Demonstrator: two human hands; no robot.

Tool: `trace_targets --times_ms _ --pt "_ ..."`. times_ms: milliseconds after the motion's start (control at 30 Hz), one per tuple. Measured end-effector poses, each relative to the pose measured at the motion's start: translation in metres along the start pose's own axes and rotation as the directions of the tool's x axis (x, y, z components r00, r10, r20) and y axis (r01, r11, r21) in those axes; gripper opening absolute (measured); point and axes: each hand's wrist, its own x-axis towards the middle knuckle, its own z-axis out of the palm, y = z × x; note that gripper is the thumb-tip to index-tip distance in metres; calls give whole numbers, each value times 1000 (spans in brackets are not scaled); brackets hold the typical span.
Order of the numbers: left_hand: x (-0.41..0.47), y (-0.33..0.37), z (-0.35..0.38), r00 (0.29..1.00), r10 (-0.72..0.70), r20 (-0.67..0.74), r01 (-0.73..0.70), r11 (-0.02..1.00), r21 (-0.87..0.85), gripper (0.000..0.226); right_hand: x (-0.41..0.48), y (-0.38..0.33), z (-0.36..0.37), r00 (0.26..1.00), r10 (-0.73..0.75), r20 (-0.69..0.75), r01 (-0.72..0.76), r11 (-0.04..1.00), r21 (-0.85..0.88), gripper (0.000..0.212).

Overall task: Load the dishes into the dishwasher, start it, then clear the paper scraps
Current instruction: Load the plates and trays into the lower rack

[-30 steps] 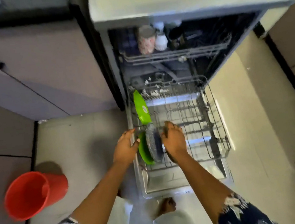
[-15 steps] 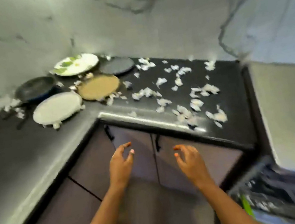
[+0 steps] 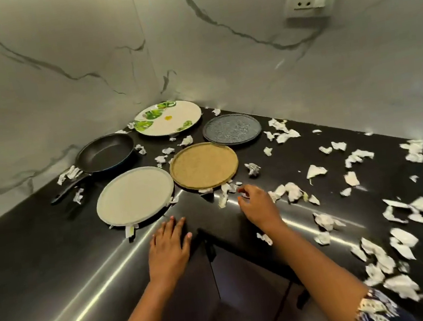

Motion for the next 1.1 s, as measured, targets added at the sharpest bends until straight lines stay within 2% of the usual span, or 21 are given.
trace_targets --times_ms 100,233,400,567,667,733,767,833,900,1000,1100 --pt "12 -5 1 999 3 42 -3 1000 8 81 53 -3 8 1000 1 17 0 997 -76 31" --pt "29 -8 0 997 2 80 -3 1000 11 79 101 -5 19 998 55 5 -54 985 -166 39" --pt "33 -11 6 997 19 68 -20 1000 22 71 141 -2 26 986 167 -24 -168 968 -188 48" --pt "28 -17 10 994 110 5 -110 994 26 61 162 3 24 975 224 -10 -221 953 -206 49" --pt "40 -14 6 981 173 -92 -182 978 -99 54 172 5 19 960 280 -9 -273 928 -252 45" --pt "68 -6 -4 973 150 -178 -185 963 -197 52 177 7 16 955 295 -8 -286 920 -269 39" --pt "89 -2 -9 977 105 -187 -151 957 -248 52 180 7 15 956 294 -8 -285 920 -267 38" --pt "140 6 -21 995 -21 -95 -9 952 -306 56 187 7 13 956 292 -8 -284 924 -256 37" --pt "191 10 -26 993 -113 12 113 968 -222 59 191 4 11 956 292 0 -283 927 -245 37" --pt "238 17 -20 972 -174 158 187 979 -75 56 196 -2 12 948 317 33 -306 933 -190 46" --pt "242 24 -13 958 -220 182 243 963 -118 55 199 3 17 927 373 47 -372 928 -25 52"
